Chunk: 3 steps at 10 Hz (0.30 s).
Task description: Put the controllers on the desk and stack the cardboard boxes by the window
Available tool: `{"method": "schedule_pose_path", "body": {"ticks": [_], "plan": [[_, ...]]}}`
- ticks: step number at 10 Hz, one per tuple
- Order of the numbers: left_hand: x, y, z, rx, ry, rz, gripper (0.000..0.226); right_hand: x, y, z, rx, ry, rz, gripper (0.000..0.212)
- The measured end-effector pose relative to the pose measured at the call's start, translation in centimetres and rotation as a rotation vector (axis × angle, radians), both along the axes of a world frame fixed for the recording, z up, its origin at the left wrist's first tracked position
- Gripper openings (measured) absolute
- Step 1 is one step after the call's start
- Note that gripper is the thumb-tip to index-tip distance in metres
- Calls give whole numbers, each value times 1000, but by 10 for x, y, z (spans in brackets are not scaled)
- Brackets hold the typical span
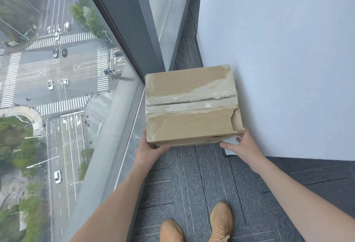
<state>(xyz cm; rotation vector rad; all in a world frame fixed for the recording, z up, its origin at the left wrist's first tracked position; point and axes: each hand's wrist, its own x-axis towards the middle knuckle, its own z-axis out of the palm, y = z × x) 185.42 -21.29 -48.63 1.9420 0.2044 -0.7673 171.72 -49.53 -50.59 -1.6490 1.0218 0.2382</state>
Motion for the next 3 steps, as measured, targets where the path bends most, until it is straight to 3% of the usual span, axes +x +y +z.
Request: {"method": "schedule_pose_path", "body": {"ticks": [1, 2, 3], "plan": [[2, 3, 49, 21, 29, -15, 115, 2, 4, 46, -49, 58, 45, 121], [5, 0, 96, 130, 0, -92, 118, 12, 7, 92, -189, 202, 195, 108], [-1, -7, 144, 311, -97, -363, 110, 28, 14, 149, -355, 279, 280, 44]]}}
